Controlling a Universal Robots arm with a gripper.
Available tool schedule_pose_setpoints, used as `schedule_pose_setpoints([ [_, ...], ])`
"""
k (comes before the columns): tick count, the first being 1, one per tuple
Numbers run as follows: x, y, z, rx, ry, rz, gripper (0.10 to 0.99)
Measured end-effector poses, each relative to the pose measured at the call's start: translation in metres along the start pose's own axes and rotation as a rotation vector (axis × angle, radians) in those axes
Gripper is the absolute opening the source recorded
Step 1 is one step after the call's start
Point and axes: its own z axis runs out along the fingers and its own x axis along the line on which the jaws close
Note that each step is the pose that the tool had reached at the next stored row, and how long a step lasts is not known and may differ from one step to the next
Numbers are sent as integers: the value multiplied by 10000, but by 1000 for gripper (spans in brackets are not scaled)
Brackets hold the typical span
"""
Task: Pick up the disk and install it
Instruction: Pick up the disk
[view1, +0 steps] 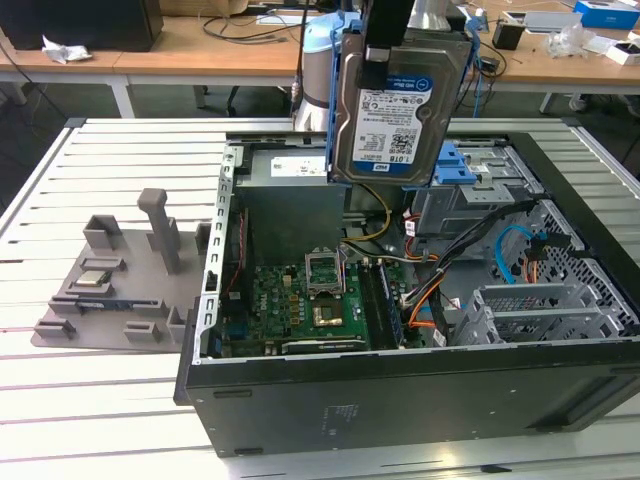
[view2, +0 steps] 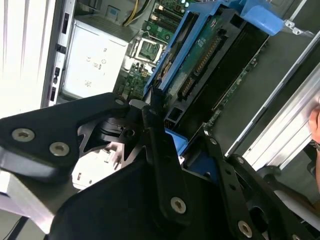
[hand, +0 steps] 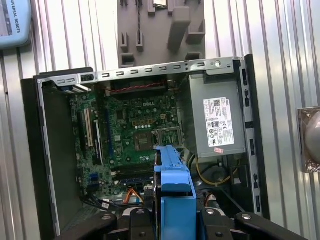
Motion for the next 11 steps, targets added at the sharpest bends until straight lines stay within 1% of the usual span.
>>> schedule_pose_setpoints([
  [11, 114, -13, -1, 0, 0, 0, 369],
])
